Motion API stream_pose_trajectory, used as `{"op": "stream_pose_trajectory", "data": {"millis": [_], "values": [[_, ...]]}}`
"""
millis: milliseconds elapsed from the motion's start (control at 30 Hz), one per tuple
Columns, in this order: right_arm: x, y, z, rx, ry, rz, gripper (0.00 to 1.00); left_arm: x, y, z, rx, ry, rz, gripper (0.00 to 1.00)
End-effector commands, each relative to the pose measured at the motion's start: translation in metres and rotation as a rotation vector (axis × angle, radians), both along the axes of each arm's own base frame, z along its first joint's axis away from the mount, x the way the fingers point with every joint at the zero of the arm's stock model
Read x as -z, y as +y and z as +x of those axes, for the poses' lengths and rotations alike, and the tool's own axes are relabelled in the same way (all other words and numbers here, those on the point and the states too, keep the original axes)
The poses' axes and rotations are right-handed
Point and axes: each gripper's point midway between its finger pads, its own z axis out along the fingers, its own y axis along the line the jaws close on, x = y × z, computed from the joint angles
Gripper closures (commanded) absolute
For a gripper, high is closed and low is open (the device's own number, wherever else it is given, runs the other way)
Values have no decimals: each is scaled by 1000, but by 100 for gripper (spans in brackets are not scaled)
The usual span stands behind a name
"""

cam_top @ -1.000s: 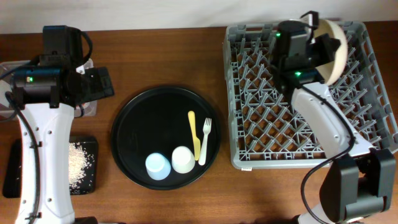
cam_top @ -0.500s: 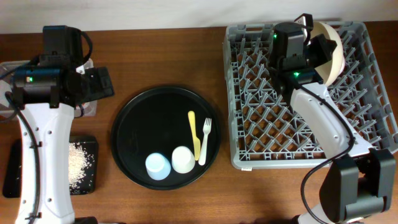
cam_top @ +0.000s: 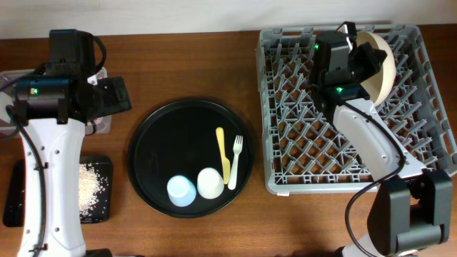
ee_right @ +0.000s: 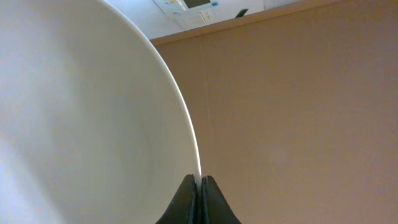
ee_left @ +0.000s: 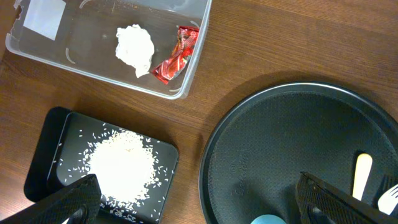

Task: Sort waste into correct bins and load items into the dishwasher rack
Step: 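Lower the beige plate into the rack's back middle and release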

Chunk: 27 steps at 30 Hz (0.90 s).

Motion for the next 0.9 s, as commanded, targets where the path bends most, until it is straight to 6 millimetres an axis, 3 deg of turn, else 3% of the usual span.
{"op": "stream_pose_trajectory", "data": {"millis": [0, 133, 300, 467, 533, 667, 700, 800, 867], "values": [[10, 3, 0, -14, 12, 23, 96, -4, 3, 0, -12, -12, 7, 1], [22, 18, 0, -54, 27, 64, 96, -4, 3, 0, -12, -12, 7, 1], [23, 71, 6, -173, 23, 73, 96, -4, 3, 0, -12, -12, 7, 1], [36, 92, -1, -194, 8, 136, 95, -4, 3, 0, -12, -12, 7, 1], [41, 104, 0, -225, 1, 174, 83, -4, 3, 0, -12, -12, 7, 1], [52, 152, 5, -362, -18, 299, 78, -4, 3, 0, -12, -12, 7, 1], [55, 163, 5, -385, -38, 346, 73, -4, 3, 0, -12, -12, 7, 1], [57, 195, 8, -438, -129, 494, 18, -4, 3, 0, -12, -12, 7, 1], [56, 203, 8, -451, -157, 545, 12, -4, 3, 0, -12, -12, 7, 1]]}}
